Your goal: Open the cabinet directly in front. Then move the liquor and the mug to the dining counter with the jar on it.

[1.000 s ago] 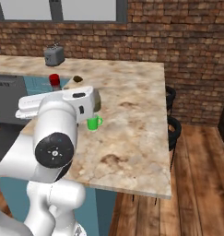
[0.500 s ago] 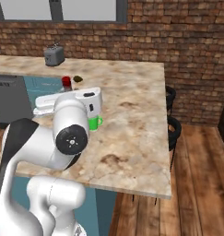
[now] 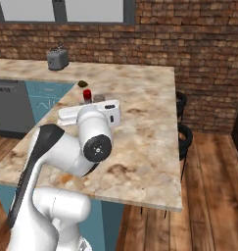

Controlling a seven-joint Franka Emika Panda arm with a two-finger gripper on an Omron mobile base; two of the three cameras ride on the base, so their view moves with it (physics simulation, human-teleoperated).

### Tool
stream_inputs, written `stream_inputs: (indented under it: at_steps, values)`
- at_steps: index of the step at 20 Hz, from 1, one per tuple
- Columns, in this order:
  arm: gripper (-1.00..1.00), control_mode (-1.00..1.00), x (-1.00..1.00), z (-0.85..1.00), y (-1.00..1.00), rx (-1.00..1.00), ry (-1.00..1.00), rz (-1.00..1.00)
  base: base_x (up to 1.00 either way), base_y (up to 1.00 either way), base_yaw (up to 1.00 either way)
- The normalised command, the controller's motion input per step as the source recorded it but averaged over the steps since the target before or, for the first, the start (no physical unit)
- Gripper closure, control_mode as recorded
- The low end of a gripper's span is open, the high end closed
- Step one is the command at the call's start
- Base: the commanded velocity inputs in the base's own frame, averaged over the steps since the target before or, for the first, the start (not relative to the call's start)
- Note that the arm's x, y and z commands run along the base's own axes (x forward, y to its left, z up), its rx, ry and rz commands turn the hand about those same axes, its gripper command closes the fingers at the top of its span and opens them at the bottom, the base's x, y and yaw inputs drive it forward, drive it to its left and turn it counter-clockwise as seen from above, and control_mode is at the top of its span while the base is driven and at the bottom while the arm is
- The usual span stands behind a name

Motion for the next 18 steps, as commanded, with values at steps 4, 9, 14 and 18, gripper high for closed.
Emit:
stream_inputs:
  at_steps: [4,9,14,18]
  values:
    - [1.00,-1.00,0.45,-0.43,-0.21,0.00,0.02,0.10,0.00,0.00,0.00]
    - [1.00,-1.00,0.44,-0.52,-0.04,-0.02,0.00,0.16,0.00,0.00,0.00]
    - [1.00,-1.00,0.36,-0.47,0.00,-0.05,0.00,0.16,0.00,0.00,0.00]
    - [1.00,-1.00,0.43,-0.13,0.00,-0.01,0.00,0.03,0.00,0.00,0.00]
